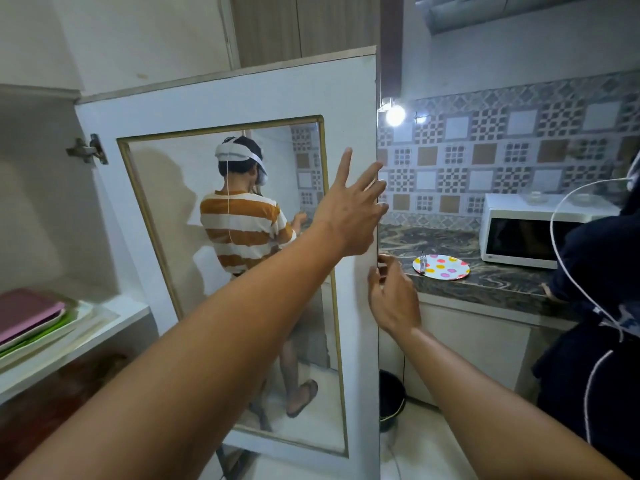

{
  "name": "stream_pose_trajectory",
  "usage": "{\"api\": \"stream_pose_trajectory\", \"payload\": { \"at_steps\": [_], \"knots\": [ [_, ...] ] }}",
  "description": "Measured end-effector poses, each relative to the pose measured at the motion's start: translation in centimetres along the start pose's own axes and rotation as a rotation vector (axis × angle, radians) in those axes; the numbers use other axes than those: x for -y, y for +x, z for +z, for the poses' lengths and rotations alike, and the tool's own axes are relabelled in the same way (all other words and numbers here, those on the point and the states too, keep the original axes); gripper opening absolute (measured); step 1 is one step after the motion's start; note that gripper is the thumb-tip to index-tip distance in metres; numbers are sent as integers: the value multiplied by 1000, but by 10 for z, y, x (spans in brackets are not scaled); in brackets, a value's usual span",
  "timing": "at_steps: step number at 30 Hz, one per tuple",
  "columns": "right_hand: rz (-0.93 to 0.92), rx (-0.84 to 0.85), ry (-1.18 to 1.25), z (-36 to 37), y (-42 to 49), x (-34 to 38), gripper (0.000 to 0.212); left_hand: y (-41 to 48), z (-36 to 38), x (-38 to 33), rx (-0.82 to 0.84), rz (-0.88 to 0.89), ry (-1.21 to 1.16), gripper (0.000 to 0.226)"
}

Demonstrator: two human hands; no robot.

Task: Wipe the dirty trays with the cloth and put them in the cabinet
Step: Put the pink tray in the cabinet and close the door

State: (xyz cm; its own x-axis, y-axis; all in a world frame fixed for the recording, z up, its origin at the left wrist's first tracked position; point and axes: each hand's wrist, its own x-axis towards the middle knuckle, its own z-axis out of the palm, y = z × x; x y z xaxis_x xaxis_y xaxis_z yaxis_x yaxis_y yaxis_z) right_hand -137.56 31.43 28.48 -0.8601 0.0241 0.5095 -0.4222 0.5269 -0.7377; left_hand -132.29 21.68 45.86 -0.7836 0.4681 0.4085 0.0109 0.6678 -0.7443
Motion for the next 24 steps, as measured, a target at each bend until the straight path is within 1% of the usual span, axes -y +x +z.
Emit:
{"api": "stream_pose_trajectory", "payload": {
  "at_steps": [3, 6, 9, 11, 13, 15, 17, 19, 21, 24],
  "knots": [
    [-97, 6, -45, -11, -16, 2, 18, -17, -6, -1, -70, -14, 31, 52],
    [-178, -21, -76, -20, -37, 14, 19, -43, -17, 0, -136, 6, 66, 48],
    [-236, -43, -74, -28, -63, 30, 22, -72, -33, 6, -211, 29, 26, 45],
    [-316, -23, -79, -34, -86, 42, 20, -96, -45, 13, -268, 36, -27, 41],
    [-453, 20, -120, -40, -111, 56, 16, -127, -60, 23, -312, 44, -62, 36],
    [-669, 53, -232, -50, -127, 65, 17, -152, -73, 33, -368, 59, -106, 31],
    [-899, 128, -361, -57, -143, 81, 22, -183, -86, 46, -445, 50, -178, 28],
    [-1049, 213, -408, -58, -152, 101, 29, -209, -97, 61, -531, 17, -245, 25],
    [-1097, 260, -376, -50, -162, 128, 42, -239, -104, 74, -612, -14, -270, 23],
    [-1133, 313, -248, -22, -181, 167, 71, -287, -110, 93, -638, -52, -233, 23]
  ]
}}
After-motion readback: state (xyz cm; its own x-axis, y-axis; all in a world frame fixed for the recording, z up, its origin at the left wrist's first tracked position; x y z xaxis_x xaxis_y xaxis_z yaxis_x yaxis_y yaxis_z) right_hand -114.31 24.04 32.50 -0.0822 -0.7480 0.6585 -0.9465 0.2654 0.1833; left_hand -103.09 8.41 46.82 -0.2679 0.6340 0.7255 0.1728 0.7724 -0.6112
